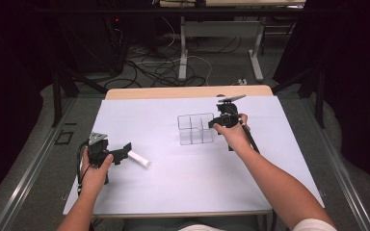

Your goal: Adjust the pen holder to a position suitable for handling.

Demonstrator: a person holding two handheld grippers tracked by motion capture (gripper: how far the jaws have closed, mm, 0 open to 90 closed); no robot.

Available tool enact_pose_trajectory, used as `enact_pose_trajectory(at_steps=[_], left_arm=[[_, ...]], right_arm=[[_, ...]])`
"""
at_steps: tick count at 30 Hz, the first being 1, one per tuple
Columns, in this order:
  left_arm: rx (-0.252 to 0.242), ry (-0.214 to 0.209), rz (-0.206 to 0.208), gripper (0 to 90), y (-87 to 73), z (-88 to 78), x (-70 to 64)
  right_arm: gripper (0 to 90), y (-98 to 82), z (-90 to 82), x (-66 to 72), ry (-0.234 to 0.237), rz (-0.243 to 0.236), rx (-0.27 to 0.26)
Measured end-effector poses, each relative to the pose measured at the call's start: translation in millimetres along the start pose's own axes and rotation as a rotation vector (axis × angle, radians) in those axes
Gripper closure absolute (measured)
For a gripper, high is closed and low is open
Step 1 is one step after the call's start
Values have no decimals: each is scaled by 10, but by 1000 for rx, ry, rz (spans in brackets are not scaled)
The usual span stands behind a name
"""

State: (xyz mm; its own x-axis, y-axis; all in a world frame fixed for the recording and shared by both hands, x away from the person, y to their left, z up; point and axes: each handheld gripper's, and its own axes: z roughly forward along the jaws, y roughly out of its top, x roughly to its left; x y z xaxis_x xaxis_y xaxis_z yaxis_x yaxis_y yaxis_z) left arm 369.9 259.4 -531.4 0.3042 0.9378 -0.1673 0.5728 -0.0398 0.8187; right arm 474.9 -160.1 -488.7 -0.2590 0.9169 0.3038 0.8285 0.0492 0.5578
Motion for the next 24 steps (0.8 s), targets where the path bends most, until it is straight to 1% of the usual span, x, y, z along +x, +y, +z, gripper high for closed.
enact_pose_trajectory(at_steps=[2, 3, 5, 7, 9, 14, 15, 16, 18, 19, 20, 24], left_arm=[[1, 0, -2, 2, 2, -3, 1], [1, 0, -1, 2, 2, -4, 1], [1, 0, -1, 2, 1, -2, 2], [-2, 0, -5, 2, -1, 3, 0], [-1, -1, -4, 2, -1, 6, -1], [-3, -2, -5, 2, 2, 9, -9], [-2, -2, -5, 2, 2, 9, -10], [-1, -2, -4, 2, 2, 10, -10], [0, -3, -4, 2, 0, 12, -9], [0, -3, -4, 2, -1, 12, -8], [0, -3, -4, 2, -1, 13, -8], [1, -2, -4, 2, -2, 11, -5]], right_arm=[[716, -10, -7, -4, 4, 2, 4], [716, -14, -9, -12, 15, 11, 2], [717, -37, -19, -14, 17, 23, -4], [717, -45, -28, -14, 19, 17, -7], [717, -56, -44, 5, 25, 22, -8], [701, -72, -61, 48, 46, 15, -9], [698, -76, -70, 63, 48, 24, -1], [691, -80, -67, 72, 61, 23, -8], [691, -83, -64, 80, 53, 21, -10], [691, -84, -66, 80, 55, 18, -10], [691, -83, -64, 86, 56, 29, -13], [687, -87, -66, 84, 60, 24, -10]])
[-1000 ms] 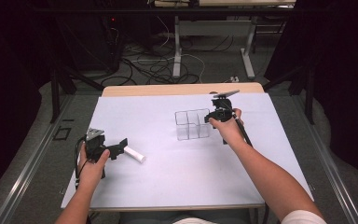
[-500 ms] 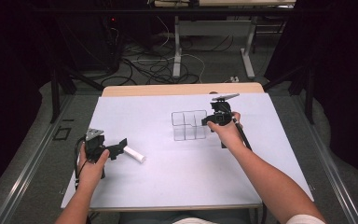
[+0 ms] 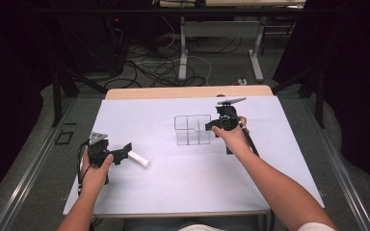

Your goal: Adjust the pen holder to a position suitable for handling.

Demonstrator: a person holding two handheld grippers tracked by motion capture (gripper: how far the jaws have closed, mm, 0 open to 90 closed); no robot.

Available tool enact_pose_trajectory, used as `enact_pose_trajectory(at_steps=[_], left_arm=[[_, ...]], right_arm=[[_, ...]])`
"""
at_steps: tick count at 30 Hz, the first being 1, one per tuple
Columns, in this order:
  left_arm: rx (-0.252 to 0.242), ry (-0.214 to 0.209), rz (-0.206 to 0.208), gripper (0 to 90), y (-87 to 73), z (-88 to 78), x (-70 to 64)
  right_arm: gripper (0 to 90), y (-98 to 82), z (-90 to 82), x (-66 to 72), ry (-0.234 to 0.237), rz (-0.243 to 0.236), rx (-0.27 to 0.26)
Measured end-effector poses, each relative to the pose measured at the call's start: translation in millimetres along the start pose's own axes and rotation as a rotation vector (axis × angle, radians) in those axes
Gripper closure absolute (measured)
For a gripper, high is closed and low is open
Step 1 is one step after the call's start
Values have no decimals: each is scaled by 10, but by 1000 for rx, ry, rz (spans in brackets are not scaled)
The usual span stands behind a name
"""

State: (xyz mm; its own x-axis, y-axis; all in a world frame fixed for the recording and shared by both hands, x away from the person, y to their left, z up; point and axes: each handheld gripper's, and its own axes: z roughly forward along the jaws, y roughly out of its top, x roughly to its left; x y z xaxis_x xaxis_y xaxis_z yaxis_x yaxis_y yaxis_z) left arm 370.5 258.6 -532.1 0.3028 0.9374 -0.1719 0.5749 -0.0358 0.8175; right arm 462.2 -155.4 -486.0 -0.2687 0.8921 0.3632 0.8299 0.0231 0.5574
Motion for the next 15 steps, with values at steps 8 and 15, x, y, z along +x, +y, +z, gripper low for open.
enact_pose_trajectory(at_steps=[8, 15], left_arm=[[2, 2, 4, 3, 1, -7, 5], [-4, 3, 1, 3, -1, -20, 13]], right_arm=[[640, -5, -21, 5, 37, -16, -11], [546, -20, -138, 1, 89, -82, -100]])
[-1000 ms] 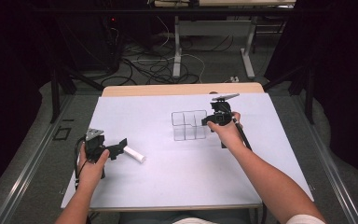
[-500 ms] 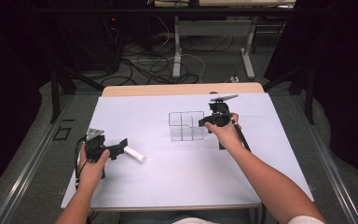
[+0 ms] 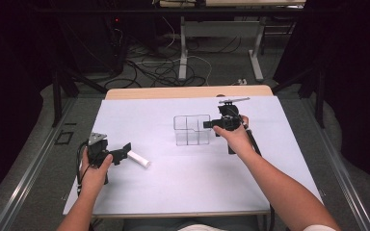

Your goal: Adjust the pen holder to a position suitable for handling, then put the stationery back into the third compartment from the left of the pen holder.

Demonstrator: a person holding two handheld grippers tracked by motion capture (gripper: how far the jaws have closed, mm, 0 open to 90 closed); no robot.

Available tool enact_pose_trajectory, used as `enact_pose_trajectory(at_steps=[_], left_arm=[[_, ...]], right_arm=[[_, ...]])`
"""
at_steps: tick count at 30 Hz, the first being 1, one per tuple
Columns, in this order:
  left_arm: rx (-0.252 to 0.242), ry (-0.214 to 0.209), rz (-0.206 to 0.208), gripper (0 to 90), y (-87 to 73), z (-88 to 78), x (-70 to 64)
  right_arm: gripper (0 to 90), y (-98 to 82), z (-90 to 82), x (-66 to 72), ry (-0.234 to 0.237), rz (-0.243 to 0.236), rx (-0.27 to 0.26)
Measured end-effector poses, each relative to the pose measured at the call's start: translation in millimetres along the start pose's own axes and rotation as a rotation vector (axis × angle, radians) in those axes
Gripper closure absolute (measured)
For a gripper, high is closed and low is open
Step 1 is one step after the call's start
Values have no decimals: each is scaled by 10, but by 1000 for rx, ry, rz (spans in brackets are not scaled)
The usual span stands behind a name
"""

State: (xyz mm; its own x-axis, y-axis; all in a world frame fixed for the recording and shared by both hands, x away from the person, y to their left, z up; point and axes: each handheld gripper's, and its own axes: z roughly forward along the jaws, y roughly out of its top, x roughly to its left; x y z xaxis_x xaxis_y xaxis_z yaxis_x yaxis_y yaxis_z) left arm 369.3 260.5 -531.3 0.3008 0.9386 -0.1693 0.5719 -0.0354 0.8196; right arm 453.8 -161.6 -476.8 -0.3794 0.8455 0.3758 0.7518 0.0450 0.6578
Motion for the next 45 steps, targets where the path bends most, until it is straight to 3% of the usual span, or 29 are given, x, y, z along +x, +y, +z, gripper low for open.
enact_pose_trajectory(at_steps=[2, 3, 4, 7, 8, 23, 29, 34, 37, 45], left_arm=[[2, 3, 0, 3, -2, -3, 2], [3, 2, 0, 3, -2, -4, 3], [2, 3, 0, 3, -3, -3, 1], [-4, 5, 0, 3, -8, 1, -2], [-1, 5, -7, 3, -9, -2, -6], [-15, 16, -23, 3, -13, -22, 36], [-16, 7, -21, 3, -6, -8, 25], [-8, -7, 0, 2, -7, 17, -4], [-9, -7, 9, 2, -12, 1, -7], [-33, 6, -12, 2, 13, -79, 42]], right_arm=[[520, -1, -63, 43, 9, -51, -52], [520, -1, -63, 43, 9, -51, -52], [496, 1, -101, 79, 21, -93, -85], [473, -1, -138, 130, 25, -131, -106], [455, -9, -156, 172, 28, -181, -131], [353, -110, -79, 431, 42, -375, -152], [317, -202, -19, 526, 73, -395, -148], [263, -285, 50, 575, 69, -419, -116], [247, -322, 103, 592, 69, -431, -123], [222, -376, 185, 665, 65, -451, -109]])
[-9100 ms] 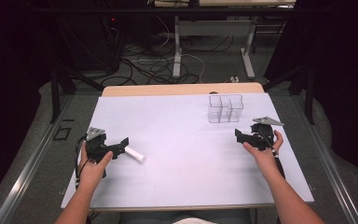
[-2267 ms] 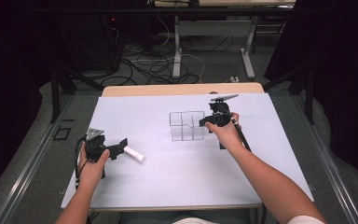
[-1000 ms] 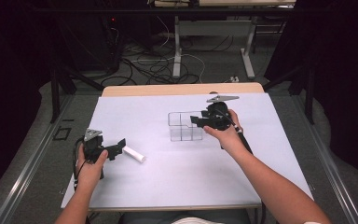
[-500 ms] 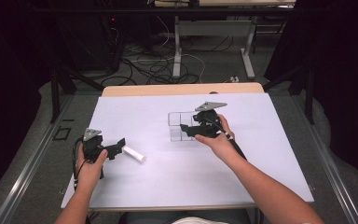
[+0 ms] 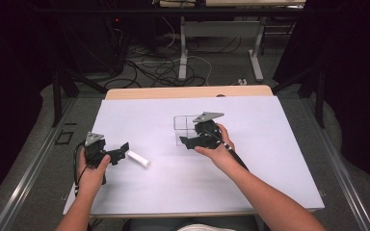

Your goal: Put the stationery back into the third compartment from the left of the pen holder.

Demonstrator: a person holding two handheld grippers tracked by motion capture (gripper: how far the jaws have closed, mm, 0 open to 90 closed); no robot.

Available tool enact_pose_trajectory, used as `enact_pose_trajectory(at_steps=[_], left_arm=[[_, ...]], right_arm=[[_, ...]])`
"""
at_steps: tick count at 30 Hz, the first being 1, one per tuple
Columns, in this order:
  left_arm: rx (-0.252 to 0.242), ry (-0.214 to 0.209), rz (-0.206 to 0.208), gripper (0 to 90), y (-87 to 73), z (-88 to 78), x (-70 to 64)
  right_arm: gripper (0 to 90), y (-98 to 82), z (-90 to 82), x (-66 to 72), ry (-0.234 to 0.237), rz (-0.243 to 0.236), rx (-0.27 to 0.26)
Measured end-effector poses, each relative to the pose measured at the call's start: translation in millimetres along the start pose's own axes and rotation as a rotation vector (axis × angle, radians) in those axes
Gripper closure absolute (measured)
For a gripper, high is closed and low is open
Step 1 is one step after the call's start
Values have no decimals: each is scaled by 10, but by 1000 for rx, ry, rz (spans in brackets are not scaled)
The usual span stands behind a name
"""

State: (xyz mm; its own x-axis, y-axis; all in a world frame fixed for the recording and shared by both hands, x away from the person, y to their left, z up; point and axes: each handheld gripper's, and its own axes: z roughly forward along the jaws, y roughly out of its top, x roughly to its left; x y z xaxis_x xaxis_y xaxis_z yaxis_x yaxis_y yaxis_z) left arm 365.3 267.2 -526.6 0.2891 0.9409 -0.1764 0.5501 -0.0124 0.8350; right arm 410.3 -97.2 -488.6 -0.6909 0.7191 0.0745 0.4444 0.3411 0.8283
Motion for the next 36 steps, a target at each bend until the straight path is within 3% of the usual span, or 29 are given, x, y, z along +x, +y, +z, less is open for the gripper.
enact_pose_trajectory(at_steps=[5, 11, 15, 17, 20, 25, 33, 36], left_arm=[[-9, 10, -25, 2, -1, -22, 60], [-16, 14, -25, 2, 8, -29, 68], [-18, 14, -23, 2, 14, -28, 62], [-13, 14, -20, 2, 17, -28, 62], [-12, 16, -21, 2, 15, -29, 63], [-18, 15, -26, 2, 12, -29, 62], [-12, 12, -22, 2, 12, -27, 64], [-11, 11, -19, 2, 15, -28, 61]], right_arm=[[200, -12, 38, 62, 8, -15, 8], [155, -38, 85, 136, -49, -56, 59], [155, -33, 65, 228, -72, -58, 26], [155, -20, 38, 288, -81, -99, 13], [155, 4, 25, 372, -60, -135, -6], [149, -10, 109, 493, -15, -150, 20], [132, -76, 251, 589, 30, -171, 91], [115, -107, 314, 595, 37, -153, 125]])
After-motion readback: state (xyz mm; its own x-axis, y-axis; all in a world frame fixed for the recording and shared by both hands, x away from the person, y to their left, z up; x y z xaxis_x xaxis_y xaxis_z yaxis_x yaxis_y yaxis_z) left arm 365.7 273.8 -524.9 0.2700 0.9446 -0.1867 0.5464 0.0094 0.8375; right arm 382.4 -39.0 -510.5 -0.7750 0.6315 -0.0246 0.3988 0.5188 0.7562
